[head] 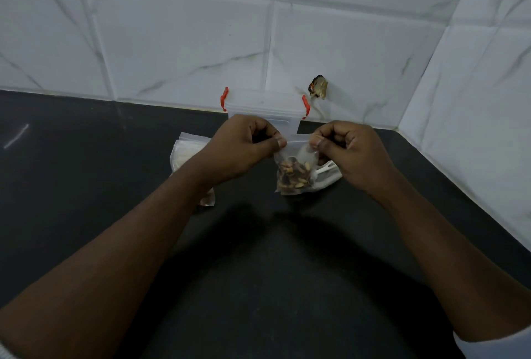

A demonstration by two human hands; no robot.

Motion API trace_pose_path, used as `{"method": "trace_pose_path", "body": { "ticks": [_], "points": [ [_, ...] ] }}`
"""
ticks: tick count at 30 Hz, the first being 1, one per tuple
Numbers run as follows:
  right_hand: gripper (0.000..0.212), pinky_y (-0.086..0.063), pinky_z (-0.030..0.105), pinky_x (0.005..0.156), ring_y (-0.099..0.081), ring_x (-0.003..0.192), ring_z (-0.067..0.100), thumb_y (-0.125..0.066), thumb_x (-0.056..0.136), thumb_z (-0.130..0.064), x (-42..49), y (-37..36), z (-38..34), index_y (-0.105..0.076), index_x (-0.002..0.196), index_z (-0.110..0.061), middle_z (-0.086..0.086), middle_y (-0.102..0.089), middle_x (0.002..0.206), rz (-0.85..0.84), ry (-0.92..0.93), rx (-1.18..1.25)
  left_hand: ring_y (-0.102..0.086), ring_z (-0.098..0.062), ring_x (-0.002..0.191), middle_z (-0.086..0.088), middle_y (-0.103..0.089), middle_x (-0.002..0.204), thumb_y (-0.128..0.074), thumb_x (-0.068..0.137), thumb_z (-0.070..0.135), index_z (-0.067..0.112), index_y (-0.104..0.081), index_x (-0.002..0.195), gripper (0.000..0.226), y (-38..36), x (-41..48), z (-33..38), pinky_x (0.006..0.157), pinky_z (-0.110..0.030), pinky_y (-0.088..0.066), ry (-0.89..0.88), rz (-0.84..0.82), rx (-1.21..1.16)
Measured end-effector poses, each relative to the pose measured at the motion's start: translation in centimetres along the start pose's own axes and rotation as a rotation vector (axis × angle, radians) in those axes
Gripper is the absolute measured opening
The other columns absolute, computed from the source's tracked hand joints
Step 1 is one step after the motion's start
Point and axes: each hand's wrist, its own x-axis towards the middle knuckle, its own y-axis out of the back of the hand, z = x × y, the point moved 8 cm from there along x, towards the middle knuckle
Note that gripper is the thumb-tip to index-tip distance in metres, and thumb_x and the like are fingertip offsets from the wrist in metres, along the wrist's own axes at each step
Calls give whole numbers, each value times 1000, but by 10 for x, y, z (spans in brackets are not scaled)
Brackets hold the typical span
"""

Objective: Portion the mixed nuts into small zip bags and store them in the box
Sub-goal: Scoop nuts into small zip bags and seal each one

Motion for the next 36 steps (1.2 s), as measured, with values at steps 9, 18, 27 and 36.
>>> {"method": "trace_pose_path", "body": {
  "ticks": [9,18,27,36],
  "points": [
    [10,-61,34,65,-69,64,26,-67,98,-6,-5,-7,-8,-71,94,1,20,-72,79,4,-3,108,-71,-24,93,-3,-74,98,-73,93,26,14,-71,102,15,-1,-4,-2,88,-48,-59,11,-75,-126],
    [15,-62,37,65,-71,67,25,-61,103,-9,-10,-28,-13,-76,108,-8,5,-76,82,-33,52,32,-76,-14,85,-2,-79,90,-74,92,13,6,-77,98,10,12,-6,5,79,-25,-60,73,-238,-22],
    [18,-55,17,66,-72,70,12,-63,101,-11,-12,-35,-16,-76,112,-15,0,-78,87,-89,73,-50,-76,-20,91,-4,-79,95,-69,93,4,13,-75,106,17,55,-19,-29,88,-39,-61,282,-452,264],
    [18,-59,22,69,-73,70,16,-62,101,-11,-13,-36,-14,-76,112,-13,-3,-78,85,-110,64,-49,-76,-16,87,1,-80,91,-72,90,6,14,-78,104,18,69,-28,-42,93,-44,-59,380,-431,369]
  ]
}}
